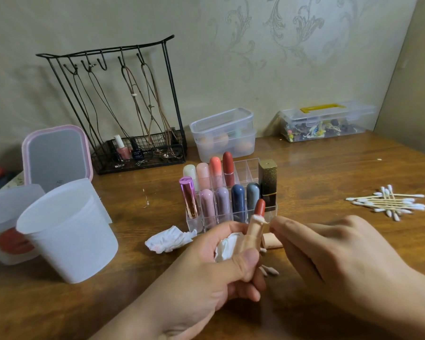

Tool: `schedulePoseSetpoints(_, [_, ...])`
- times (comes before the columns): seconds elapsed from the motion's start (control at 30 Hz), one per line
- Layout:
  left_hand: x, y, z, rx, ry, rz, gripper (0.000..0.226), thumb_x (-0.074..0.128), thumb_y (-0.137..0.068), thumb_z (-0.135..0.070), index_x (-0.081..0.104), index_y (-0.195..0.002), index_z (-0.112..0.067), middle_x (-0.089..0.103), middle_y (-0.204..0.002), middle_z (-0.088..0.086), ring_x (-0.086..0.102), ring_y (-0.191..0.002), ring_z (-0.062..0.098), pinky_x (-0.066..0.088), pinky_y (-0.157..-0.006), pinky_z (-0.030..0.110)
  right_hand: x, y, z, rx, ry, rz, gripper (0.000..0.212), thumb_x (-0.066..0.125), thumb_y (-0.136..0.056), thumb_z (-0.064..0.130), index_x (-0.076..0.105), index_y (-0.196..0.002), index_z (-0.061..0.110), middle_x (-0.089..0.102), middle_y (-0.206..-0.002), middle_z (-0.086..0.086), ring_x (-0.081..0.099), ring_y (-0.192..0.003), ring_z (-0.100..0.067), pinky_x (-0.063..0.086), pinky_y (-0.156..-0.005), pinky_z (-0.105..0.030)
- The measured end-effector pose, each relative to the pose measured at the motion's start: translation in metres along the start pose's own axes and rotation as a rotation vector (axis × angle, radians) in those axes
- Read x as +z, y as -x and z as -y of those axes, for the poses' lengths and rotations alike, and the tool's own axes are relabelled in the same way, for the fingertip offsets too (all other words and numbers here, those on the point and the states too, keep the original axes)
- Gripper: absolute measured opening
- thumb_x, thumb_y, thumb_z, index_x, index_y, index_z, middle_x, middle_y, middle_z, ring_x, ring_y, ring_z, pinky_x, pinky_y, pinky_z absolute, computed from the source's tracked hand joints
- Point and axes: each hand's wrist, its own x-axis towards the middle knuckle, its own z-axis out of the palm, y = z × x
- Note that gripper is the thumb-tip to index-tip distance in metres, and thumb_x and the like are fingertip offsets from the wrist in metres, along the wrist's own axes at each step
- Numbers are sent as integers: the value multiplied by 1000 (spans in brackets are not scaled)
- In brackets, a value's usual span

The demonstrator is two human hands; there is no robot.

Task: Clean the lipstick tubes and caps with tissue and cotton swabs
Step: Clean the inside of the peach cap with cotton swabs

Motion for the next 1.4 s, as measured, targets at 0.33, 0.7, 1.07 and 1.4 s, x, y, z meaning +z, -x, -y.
schedulePoseSetpoints(0.33, [-6,0,1,-154,257,114,40,54,-79,-3,61,-119,1,54,-76,17,46,-57,22,32,-51,28,4,1,2,-48,-42,69,30,45,-95,30,70,-103,15,56,-60,6,43,-41,-21,30,-35,-29])
schedulePoseSetpoints(0.7, [-8,0,1,-198,276,90,45,63,-76,3,53,-118,-9,49,-77,16,46,-53,22,32,-48,26,1,-1,1,11,-19,34,35,42,-97,30,72,-95,12,54,-54,3,41,-38,-24,28,-33,-28])
schedulePoseSetpoints(1.07, [-13,-6,4,-169,324,222,56,78,-73,-9,54,-124,-5,55,-88,24,56,-62,29,37,-54,30,2,0,0,-51,-84,23,50,32,-103,40,73,-101,11,59,-60,3,44,-41,-23,32,-33,-30])
schedulePoseSetpoints(1.4, [-13,-4,4,-102,205,185,27,52,-86,-20,72,-103,-17,63,-92,11,65,-67,16,52,-55,24,-2,0,-3,-21,-86,3,46,34,-103,37,72,-99,11,58,-59,3,44,-40,-25,34,-31,-32])
